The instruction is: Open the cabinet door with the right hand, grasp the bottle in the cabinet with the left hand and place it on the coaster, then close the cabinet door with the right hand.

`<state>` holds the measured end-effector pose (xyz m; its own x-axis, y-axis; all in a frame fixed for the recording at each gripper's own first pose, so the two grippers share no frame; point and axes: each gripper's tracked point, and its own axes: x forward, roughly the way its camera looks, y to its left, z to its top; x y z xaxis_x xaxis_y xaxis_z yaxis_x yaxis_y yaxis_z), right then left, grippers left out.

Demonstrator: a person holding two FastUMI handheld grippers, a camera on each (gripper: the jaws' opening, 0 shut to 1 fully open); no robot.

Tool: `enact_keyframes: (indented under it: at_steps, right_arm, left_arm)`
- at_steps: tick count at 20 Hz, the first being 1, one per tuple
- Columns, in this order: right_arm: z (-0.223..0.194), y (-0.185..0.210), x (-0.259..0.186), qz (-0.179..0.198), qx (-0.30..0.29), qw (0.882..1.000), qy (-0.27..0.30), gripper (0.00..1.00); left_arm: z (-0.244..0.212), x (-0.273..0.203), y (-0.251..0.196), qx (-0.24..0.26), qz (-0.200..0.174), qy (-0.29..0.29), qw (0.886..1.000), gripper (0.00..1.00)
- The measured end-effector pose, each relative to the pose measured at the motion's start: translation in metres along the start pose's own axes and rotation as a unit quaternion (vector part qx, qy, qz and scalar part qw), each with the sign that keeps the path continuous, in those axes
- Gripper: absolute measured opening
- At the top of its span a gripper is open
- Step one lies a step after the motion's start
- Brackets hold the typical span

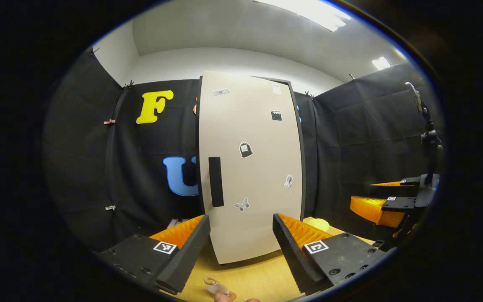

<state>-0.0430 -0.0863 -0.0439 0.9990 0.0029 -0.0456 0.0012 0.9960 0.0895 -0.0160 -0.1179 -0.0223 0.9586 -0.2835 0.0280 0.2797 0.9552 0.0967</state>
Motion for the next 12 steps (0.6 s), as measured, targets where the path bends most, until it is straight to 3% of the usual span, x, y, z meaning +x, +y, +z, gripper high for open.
enact_keyframes:
  at_steps: [12]
  right_arm:
    - [-0.0002, 0.0024, -0.0031, -0.005, -0.004, 1.000, -0.005, 0.97]
  left_arm:
    - [0.0022, -0.0002, -0.0017, 0.002, -0.003, -0.006, 1.000, 0.95]
